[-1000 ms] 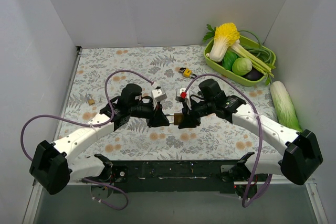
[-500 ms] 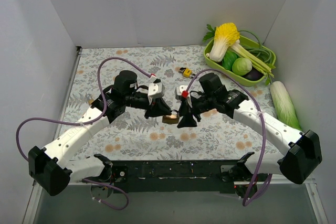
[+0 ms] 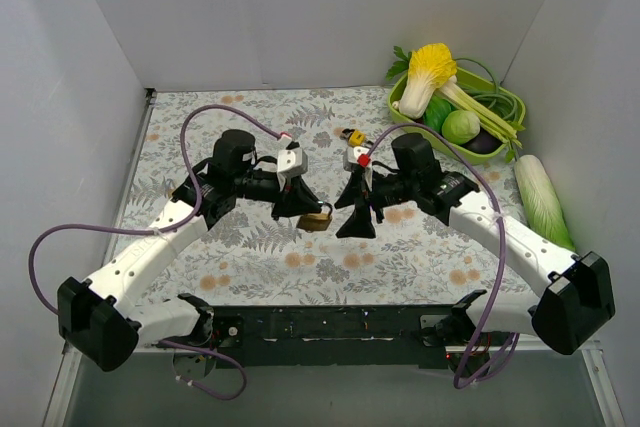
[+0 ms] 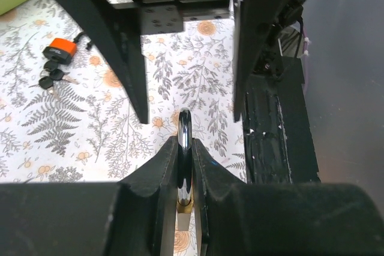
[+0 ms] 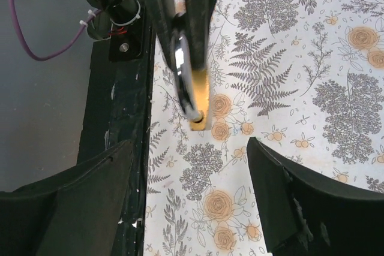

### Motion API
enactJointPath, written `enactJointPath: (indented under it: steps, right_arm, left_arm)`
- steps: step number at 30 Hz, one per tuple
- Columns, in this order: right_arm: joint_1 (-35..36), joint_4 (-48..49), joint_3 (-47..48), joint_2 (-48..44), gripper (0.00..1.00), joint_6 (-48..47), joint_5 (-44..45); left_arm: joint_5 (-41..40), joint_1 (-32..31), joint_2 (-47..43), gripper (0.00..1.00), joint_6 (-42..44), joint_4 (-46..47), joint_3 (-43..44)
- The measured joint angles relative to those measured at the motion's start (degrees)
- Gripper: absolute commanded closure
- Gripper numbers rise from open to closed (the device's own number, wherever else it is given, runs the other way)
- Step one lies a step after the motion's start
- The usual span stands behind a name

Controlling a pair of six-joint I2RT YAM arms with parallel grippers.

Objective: Lock with the key
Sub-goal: Lock the lock.

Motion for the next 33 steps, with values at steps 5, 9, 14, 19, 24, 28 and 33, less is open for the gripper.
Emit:
enactJointPath:
  steps: [5,9,14,19,24,28,33]
  right_arm:
    - [0.0,8.2,-4.6,-1.8,0.15,5.2,-0.9]
    - [0.0,15.4,-5.4,-1.5,0.17,10.3,-1.0]
    - [0.0,22.5,-5.4,1.5,0.32,16.4,-1.2]
    - [0.0,26.7,-5.4,2.9,0.38,21.4,-1.8]
    - [0.0,30.0,-5.5,3.1,0.72,25.3,-2.8]
    - [0.0,31.8,-5.6,3.1,0.99,27.4,-3.0]
    - [0.1,33.0,-5.6,3.2,0.99,29.9,-3.0]
  left_arm:
    - [0.3,2.4,0.7,1.0,-5.5,4.3,0.0]
    - [0.6,2.7,1.0,1.0,-11.2,8.5,0.0]
    - [1.4,2.7,1.0,1.0,-17.0,12.8,0.0]
    - [1.6,2.8,1.0,1.0,-21.9,16.3,-0.3]
    - [1.9,4.3,1.0,1.0,-28.2,21.3,-1.6]
    - [2.1,6.3,1.1,1.0,-33.4,24.9,-2.9]
    - [2.7,7.4,1.3,0.85,-38.1,27.8,-3.8]
